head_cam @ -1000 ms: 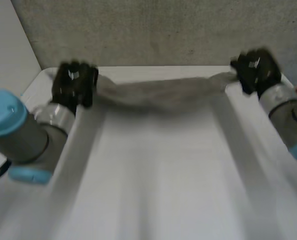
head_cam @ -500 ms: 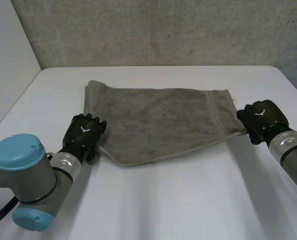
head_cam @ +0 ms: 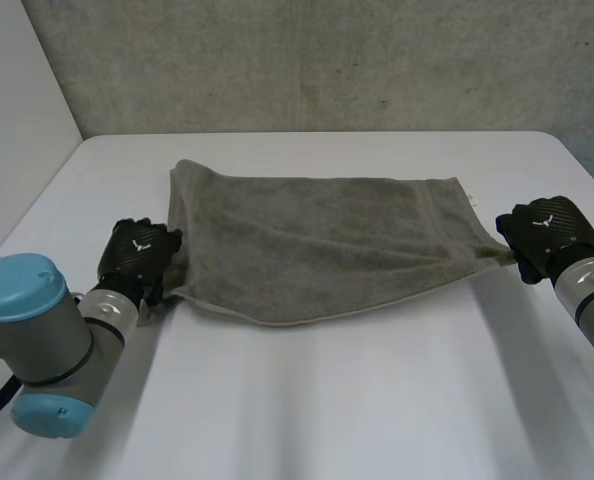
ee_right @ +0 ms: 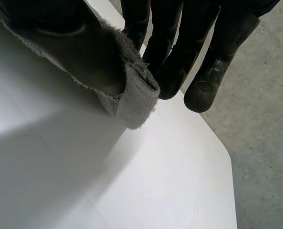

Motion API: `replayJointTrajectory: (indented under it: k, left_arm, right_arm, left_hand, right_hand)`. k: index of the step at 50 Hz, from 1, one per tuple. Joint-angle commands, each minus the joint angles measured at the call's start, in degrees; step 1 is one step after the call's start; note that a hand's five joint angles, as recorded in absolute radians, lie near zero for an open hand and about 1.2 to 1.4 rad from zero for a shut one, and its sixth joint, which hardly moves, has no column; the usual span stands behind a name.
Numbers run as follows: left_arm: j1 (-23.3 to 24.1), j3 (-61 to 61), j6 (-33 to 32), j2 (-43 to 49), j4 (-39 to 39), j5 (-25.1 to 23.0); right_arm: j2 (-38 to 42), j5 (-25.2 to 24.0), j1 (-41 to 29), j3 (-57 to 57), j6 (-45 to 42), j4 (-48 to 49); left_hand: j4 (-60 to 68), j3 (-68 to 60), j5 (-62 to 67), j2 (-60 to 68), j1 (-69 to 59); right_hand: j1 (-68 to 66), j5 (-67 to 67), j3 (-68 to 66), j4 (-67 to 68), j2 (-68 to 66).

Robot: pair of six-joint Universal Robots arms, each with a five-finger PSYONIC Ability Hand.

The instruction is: Fold the towel.

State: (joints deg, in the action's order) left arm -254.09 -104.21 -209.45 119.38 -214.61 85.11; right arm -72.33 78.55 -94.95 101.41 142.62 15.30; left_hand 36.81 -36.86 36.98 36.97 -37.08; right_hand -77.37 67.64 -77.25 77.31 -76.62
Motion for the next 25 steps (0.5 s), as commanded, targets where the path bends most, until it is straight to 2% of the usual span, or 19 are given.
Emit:
replayJointTrajectory:
  k: [1, 12, 19, 25]
  left_arm:
    - [0.17, -0.47, 0.1, 0.07, 0.6, -0.03]
    - [0.78, -0.91, 0.45, 0.24, 0.95, 0.05]
    - [0.96, -0.73, 0.54, 0.5, 2.09, 0.05]
    - [0.96, -0.2, 0.89, 1.47, 2.35, 0.05]
  right_arm:
    - [0.0, 0.11, 0.03, -0.07, 0.02, -0.01]
    - [0.17, 0.37, -0.06, -0.07, 0.11, -0.01]
    - [0.53, 0.37, -0.24, -0.07, 0.11, -0.01]
    - [0.53, 0.37, -0.24, -0.07, 0.11, -0.01]
  left_hand:
    - [11.59, -11.54, 1.41, 11.43, -11.32]
    - [12.77, -12.73, 2.6, 12.61, -12.5]
    - [-2.7, 2.74, -12.87, -2.86, 2.97]
    - [-2.88, 2.92, -13.05, -3.04, 3.15]
  right_hand:
    - [-2.63, 2.36, -2.75, 2.69, -3.38]
    - [-2.63, 2.36, -2.75, 2.69, -3.38]
    - [-2.63, 2.36, -2.75, 2.69, -3.38]
    - [-2.63, 2.36, -2.75, 2.69, -3.38]
